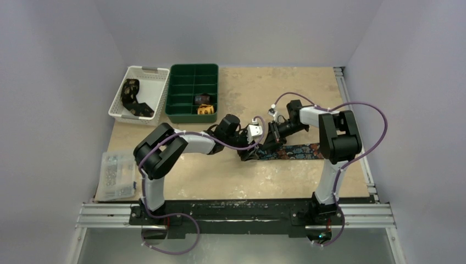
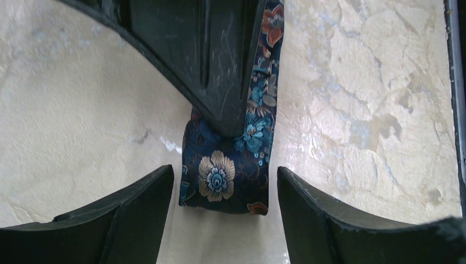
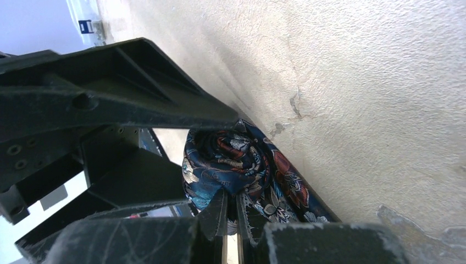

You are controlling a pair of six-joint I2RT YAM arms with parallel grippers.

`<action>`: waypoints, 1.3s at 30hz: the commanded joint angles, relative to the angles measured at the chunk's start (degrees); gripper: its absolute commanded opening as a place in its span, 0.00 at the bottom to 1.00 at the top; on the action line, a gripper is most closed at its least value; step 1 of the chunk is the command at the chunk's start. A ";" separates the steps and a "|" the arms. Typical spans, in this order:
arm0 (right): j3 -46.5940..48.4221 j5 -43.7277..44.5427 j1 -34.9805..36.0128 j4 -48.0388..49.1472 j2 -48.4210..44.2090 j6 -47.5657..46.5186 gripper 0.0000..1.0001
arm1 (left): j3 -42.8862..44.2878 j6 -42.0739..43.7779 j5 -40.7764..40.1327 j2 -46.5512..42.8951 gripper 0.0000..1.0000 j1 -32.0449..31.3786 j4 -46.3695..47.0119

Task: Roll the ties
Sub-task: Roll the tie at the center of the board.

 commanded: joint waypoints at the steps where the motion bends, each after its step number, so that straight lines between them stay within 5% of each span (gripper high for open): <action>1: -0.62 12.07 0.19 1.19 0.38 -4.19 0.00 | 0.67 -0.57 2.10 1.35 0.67 -0.92 7.94; 6: -0.02 12.97 0.24 -0.98 0.24 -5.45 0.00 | 1.82 2.08 0.54 3.61 0.48 -2.38 5.71; 10: 0.83 11.40 0.28 -1.04 0.08 -5.45 0.00 | 2.24 4.70 -6.57 3.16 0.23 -3.55 -1.50; 13: 3.26 9.31 0.23 0.00 0.83 -3.74 0.11 | 1.66 5.50 -13.51 1.36 0.14 -3.53 -7.78; 20: 13.57 3.81 0.45 -1.70 3.65 -1.91 0.35 | -1.95 7.71 -19.04 -2.24 0.12 -3.43 -14.63; 28: 1.01 -1.06 0.42 2.09 -8.02 1.45 0.63 | 5.46 16.43 -10.02 -1.10 0.18 -3.62 -28.47; 39: -3.34 -0.45 0.03 3.93 -6.65 4.67 0.55 | 11.87 18.16 -12.56 2.91 0.22 -4.03 -37.01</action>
